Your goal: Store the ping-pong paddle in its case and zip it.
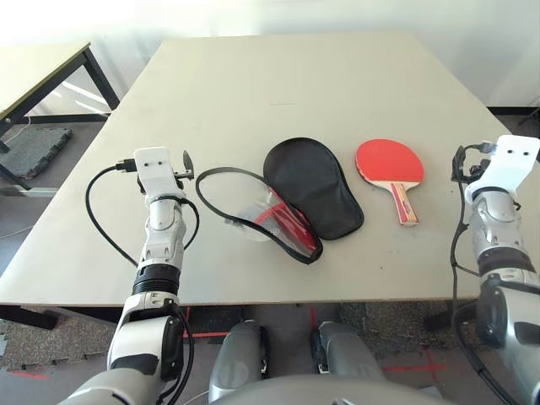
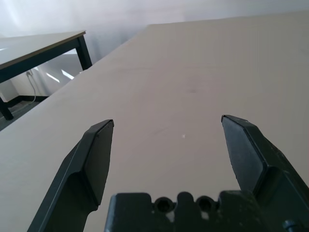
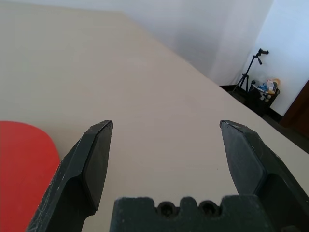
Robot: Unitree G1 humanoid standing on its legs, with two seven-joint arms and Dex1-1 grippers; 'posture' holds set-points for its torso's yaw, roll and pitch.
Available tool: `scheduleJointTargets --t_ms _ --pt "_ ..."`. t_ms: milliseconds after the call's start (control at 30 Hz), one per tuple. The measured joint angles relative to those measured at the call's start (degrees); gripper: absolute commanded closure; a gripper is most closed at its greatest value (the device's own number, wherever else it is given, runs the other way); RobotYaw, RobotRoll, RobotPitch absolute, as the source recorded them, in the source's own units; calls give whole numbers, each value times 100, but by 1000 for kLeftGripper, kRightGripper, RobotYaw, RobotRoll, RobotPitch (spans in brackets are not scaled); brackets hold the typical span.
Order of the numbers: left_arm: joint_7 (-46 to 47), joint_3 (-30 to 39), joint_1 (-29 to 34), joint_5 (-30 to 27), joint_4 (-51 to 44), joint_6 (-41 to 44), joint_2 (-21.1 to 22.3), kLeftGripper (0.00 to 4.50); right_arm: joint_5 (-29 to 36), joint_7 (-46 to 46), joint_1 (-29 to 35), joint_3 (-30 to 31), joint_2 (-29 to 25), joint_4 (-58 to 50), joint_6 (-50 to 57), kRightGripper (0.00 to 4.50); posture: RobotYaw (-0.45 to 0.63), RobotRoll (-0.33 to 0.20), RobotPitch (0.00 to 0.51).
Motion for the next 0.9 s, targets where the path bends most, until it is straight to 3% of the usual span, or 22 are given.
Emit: scheduleJointTargets --t_ms 700,900 --pt "-44 -38 26 -2 -220 1 -56 0 1 32 112 14 74 -277 139 48 39 0 70" --pt "-386 -18 -52 -68 -713 151 303 0 39 103 154 53 72 -1212 1203 48 38 0 68"
